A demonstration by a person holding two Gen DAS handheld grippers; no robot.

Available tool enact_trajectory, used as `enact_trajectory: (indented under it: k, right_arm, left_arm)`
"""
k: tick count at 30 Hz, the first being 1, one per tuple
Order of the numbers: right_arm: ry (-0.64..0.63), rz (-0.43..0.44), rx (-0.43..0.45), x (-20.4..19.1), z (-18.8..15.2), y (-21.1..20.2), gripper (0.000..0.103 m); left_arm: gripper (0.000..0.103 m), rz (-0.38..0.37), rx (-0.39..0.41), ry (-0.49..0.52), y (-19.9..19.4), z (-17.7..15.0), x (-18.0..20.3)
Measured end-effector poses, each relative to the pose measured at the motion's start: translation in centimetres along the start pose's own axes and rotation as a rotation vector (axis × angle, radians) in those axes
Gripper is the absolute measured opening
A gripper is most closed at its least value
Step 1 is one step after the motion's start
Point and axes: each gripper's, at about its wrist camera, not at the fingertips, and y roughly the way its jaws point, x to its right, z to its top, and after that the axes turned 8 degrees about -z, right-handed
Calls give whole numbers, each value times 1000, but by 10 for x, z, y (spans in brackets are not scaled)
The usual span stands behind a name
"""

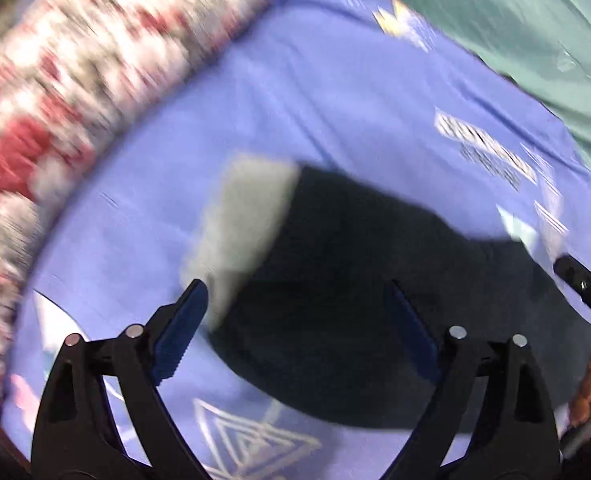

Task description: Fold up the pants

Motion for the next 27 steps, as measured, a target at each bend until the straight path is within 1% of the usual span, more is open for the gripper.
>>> enact_trajectory:
  k: [1, 2, 4, 5, 7, 9, 11, 12, 13, 16, 18, 19, 20, 22, 23, 24, 26, 27]
  right_arm:
    - [-12, 1, -15, -7, 4, 10, 60]
    - [-15, 5, -28, -10, 3, 15, 59]
    - [-21, 12, -56, -16, 6, 26, 57]
    - [-27, 17, -69, -19, 8, 33, 52]
    - [-51, 30, -100, -25, 9, 42, 41]
    - [-85, 20, -101, -31, 9, 45, 34]
    - [-93, 18, -97, -32, 9, 45, 14]
    - [-104, 22, -91, -32, 10, 43, 13]
    - [-122, 20, -64, -33, 10, 38, 10]
    - [-114, 21, 12, -31, 13, 23, 8]
    - [-116, -5, 48, -31, 11, 23, 7]
    - [-116, -5, 48, -31, 11, 23, 5]
    - [-120, -23, 52, -31, 10, 28, 4]
    - [-140, -68, 27, -33, 4, 46, 5]
    - [-149, -80, 35, -36, 3, 49, 5]
    - [-159, -99, 39, -39, 3, 48, 6]
    - [-155, -110, 32, -40, 7, 42, 9]
    - [-142, -112, 36, -39, 9, 38, 9]
  left_arm:
    - [96, 26, 29, -1, 0, 2, -1]
    - [97, 32, 34, -5, 3, 5, -3]
    - [97, 14, 2, -22, 20, 6, -9]
    - [97, 5, -12, -32, 29, 5, -12]
    - [99, 10, -36, -48, 39, 3, -19]
    - [100, -5, -18, -69, 38, 4, -22]
    - [101, -2, -21, -76, 42, 3, -23]
    - [101, -3, -26, -79, 44, 2, -24]
    - [101, -4, -27, -82, 46, 3, -24]
    - [101, -8, -25, -84, 46, 4, -25]
    - [101, -2, -23, -79, 48, 4, -22]
    - [101, 4, -20, -74, 49, 4, -20]
    - [101, 10, -17, -65, 49, 3, -19]
    - [101, 15, -19, -52, 51, 3, -17]
    - [101, 14, -21, -54, 53, 5, -18]
    - [101, 5, -25, -65, 54, 5, -19]
    - [101, -5, -28, -79, 55, 6, -21]
    - [101, -4, -27, -79, 54, 6, -22]
